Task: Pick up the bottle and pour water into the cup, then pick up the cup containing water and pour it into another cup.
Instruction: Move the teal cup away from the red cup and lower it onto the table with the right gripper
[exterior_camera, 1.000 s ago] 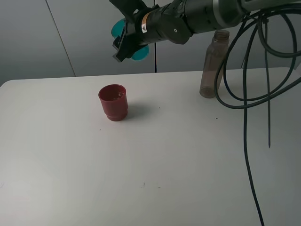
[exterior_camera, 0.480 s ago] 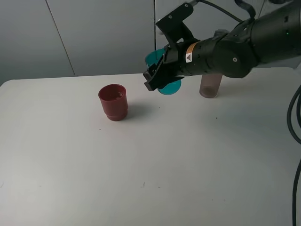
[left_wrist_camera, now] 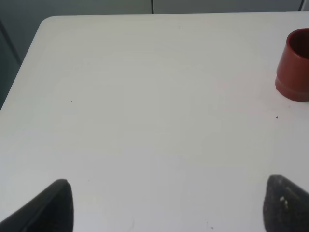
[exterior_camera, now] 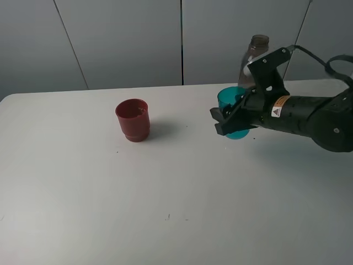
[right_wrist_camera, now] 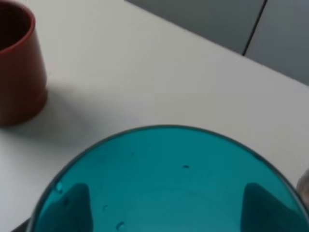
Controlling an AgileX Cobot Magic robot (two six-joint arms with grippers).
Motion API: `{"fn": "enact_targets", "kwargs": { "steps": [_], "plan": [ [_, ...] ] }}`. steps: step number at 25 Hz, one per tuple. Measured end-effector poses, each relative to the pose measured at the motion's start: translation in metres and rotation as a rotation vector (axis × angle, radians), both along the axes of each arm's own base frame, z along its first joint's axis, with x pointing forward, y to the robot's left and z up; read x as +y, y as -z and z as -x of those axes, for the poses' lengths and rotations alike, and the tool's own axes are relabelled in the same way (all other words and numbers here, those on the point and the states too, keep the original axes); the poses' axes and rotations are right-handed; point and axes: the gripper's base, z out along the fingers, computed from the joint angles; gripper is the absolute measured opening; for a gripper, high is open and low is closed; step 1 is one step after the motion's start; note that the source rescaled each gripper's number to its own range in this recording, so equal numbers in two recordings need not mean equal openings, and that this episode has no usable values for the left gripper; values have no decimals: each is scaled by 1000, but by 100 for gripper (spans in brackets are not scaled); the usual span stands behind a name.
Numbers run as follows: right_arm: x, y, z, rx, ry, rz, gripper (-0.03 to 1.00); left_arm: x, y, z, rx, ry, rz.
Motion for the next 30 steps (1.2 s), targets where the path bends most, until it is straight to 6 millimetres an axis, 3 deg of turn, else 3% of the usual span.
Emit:
{"fn": "enact_targets", "kwargs": {
  "steps": [7,11,16,30],
  "plan": [
    [-23,31,-7,-26,126,-74,4,0,0,0,0,0,0],
    [-26,43,-15,-136,178,-154,4,0,0,0,0,0,0],
    [-24,64,-22,-129,186,-154,4,0,0,0,0,0,0],
    [-22,82,-28,-91,188,-139,4,0,0,0,0,0,0]
  ]
}}
